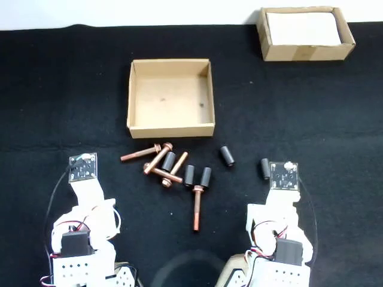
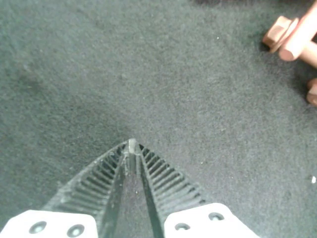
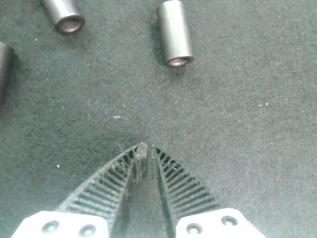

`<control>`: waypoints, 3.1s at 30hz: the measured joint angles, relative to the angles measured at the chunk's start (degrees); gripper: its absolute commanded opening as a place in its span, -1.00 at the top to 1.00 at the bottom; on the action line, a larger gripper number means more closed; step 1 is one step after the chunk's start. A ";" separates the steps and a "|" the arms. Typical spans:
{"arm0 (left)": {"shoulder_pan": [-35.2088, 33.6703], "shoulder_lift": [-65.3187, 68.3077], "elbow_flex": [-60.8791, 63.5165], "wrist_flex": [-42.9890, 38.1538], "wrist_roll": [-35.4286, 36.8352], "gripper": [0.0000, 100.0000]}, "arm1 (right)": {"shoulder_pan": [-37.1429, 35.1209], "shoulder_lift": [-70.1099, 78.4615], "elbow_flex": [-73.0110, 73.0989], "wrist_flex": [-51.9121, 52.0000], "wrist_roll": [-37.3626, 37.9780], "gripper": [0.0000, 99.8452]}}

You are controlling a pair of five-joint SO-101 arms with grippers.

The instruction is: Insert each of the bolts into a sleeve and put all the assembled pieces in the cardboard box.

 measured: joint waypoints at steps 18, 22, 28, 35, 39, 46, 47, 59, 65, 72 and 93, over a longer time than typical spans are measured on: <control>0.00 0.00 0.00 0.00 0.00 0.98 | 0.00 0.00 0.00 0.00 0.00 0.97; 0.00 0.00 0.00 0.00 0.00 0.98 | 0.00 0.00 0.00 0.00 0.00 0.97; 0.00 0.00 0.00 0.00 0.00 0.98 | 0.00 0.00 0.00 0.00 0.00 0.97; 0.00 0.00 0.00 0.00 0.00 0.98 | 0.00 0.00 0.00 0.00 0.00 0.97; 0.00 0.00 0.00 0.00 0.00 0.98 | 0.00 0.00 0.00 0.00 0.00 0.97; 0.00 0.00 0.00 0.00 0.00 0.98 | 0.00 0.00 0.00 0.00 0.00 0.97; 0.00 0.00 0.00 0.00 0.00 0.98 | 0.00 0.00 0.00 0.00 0.00 0.97; 0.00 0.00 0.00 0.00 0.00 0.98 | 0.00 0.00 0.00 0.00 0.00 0.97; 0.00 0.00 0.00 0.00 0.00 0.98 | 0.00 0.00 0.00 0.00 0.00 0.97; 0.00 0.00 0.00 0.00 0.00 0.98 | 0.00 0.00 0.00 0.00 0.00 0.97; 1.23 -0.44 0.00 -2.73 0.00 0.98 | 0.00 0.00 0.00 0.00 0.00 0.97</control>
